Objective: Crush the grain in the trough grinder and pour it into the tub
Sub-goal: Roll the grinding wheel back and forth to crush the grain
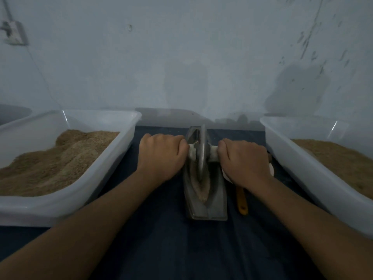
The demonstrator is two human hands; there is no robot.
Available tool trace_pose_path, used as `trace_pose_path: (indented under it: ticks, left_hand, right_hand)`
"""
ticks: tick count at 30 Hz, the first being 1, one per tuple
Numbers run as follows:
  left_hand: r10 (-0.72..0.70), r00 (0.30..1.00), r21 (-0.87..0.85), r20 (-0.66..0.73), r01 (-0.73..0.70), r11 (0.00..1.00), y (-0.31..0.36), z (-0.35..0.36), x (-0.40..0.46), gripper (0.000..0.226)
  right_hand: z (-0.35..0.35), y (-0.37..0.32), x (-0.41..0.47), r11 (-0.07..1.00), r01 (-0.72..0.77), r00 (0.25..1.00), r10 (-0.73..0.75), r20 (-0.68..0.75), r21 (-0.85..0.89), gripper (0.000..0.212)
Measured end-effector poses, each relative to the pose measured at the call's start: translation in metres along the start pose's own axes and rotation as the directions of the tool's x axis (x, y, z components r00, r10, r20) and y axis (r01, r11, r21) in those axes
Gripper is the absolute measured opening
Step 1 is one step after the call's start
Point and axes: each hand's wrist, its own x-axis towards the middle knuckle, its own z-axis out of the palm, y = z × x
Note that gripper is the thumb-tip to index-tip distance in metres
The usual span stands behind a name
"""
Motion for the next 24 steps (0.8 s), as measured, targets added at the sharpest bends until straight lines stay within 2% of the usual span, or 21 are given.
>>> trace_pose_path:
  ticks: [2,3,5,6,8,10,12,14,18,24]
  left_hand:
    - [0.099,0.989,0.09,0.109,-0.109,0.99,-0.006,0.01,0.016,0.022]
    - [0.124,0.98,0.101,0.158,-0.141,0.985,-0.009,0.013,0.026,0.02]
    - [0.129,0.972,0.073,0.198,-0.146,0.987,-0.013,0.018,0.042,0.029]
    - [0.12,0.971,0.06,0.206,-0.135,0.989,-0.013,0.02,0.047,0.032]
    - [0.102,0.978,0.049,0.182,-0.112,0.992,-0.013,0.023,0.046,0.023]
    - [0.092,0.982,0.067,0.164,-0.105,0.992,-0.014,0.024,0.032,0.017]
    - [0.088,0.981,0.055,0.174,-0.099,0.994,-0.015,0.017,0.015,0.017]
    - [0.093,0.986,0.018,0.138,-0.096,0.995,-0.013,0.004,-0.003,0.017]
    - [0.009,1.0,-0.107,0.013,-0.007,0.994,-0.001,-0.032,-0.039,0.029]
    - [0.071,0.996,-0.099,-0.056,-0.077,0.992,0.0,-0.043,-0.057,0.024]
  right_hand:
    - [0.011,0.003,0.022,0.998,0.033,0.997,-0.028,0.074,-0.056,0.041]
    - [0.015,0.005,0.033,0.999,0.003,0.992,0.001,0.127,-0.033,0.042]
    - [0.019,0.006,0.051,0.994,-0.091,0.972,0.076,0.223,0.057,0.047]
    - [0.02,0.005,0.055,0.988,-0.124,0.969,0.102,0.224,0.089,0.049]
    - [0.019,0.004,0.057,0.992,-0.112,0.974,0.099,0.202,0.057,0.047]
    - [0.014,0.001,0.05,0.995,0.079,0.985,-0.068,0.157,-0.066,0.034]
    - [0.005,-0.002,0.038,0.977,0.198,0.975,-0.188,0.119,-0.078,0.023]
    - [-0.002,-0.005,0.023,0.976,0.211,0.977,-0.209,0.047,-0.046,0.023]
    - [-0.016,-0.006,-0.014,0.987,0.134,0.985,-0.122,-0.124,0.087,0.033]
    - [-0.029,-0.007,-0.039,0.985,0.156,0.978,-0.143,-0.15,0.075,0.03]
